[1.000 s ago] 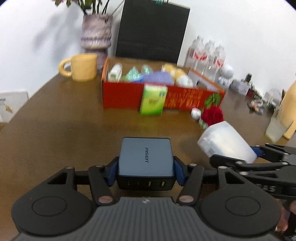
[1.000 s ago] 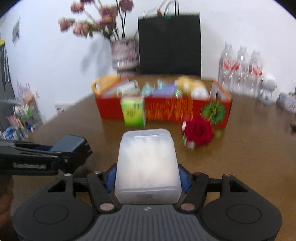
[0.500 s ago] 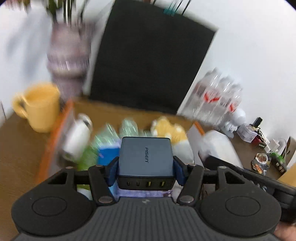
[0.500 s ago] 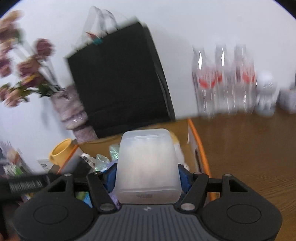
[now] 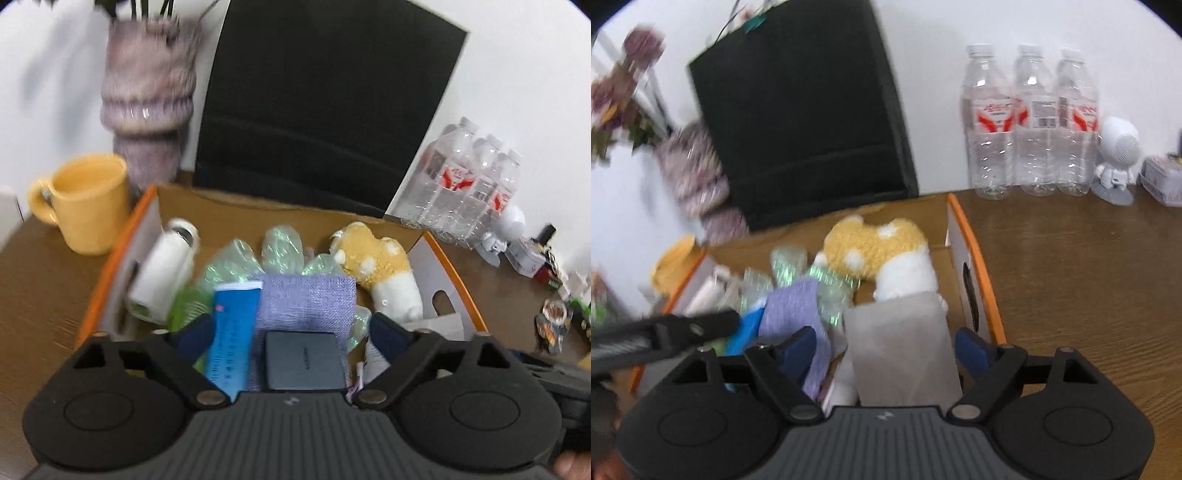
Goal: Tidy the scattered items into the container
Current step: 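Carry the black charger and clear container into the box and release both, then withdraw both grippers from the box back over the table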
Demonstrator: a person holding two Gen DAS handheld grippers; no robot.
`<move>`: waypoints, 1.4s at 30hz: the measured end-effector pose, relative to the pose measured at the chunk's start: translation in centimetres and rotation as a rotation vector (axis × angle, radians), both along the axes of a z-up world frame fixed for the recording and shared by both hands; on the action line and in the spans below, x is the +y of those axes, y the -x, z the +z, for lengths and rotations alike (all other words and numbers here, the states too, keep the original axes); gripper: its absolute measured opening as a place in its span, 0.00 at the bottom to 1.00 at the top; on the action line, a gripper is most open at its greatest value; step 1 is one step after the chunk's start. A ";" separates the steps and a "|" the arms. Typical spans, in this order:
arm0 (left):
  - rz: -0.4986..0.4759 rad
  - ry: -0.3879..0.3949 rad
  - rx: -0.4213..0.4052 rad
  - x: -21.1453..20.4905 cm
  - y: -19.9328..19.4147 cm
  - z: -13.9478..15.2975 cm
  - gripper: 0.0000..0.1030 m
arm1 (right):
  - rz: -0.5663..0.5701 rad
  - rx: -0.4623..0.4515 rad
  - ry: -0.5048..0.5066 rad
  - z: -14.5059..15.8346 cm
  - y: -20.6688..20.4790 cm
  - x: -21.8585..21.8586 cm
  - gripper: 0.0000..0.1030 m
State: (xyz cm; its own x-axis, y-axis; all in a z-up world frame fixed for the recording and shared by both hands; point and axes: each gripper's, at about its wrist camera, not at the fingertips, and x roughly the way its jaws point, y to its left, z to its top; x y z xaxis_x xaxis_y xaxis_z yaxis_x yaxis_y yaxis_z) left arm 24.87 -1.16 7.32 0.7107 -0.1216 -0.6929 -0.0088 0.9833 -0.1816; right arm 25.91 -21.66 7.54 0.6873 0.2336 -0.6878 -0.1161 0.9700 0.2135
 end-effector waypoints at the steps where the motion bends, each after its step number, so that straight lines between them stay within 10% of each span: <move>1: 0.001 -0.028 0.002 0.0 0.6 0.1 0.99 | 0.016 0.016 0.028 0.3 0.3 0.4 0.80; 8: 0.006 -0.206 0.020 0.1 5.2 0.6 1.00 | 0.039 0.106 0.065 2.4 4.0 1.6 0.97; 17: -0.046 -0.154 0.041 0.6 10.9 -0.8 1.00 | 0.028 0.144 0.069 2.3 10.8 2.2 0.97; 33: -0.066 -0.178 -0.036 0.5 19.3 -1.1 1.00 | 0.076 -0.030 0.040 2.4 20.5 4.3 0.97; 42: 0.014 -0.194 -0.112 1.7 25.7 -4.4 1.00 | -0.030 -0.150 0.004 -2.9 26.2 1.8 0.99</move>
State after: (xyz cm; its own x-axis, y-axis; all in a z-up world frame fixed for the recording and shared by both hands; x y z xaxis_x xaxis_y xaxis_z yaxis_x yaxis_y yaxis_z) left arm -0.81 0.53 2.96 0.7854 0.0172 -0.6187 -0.0133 0.9999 0.0108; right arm -0.25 -19.85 4.69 0.7893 0.2092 -0.5773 -0.1175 0.9742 0.1924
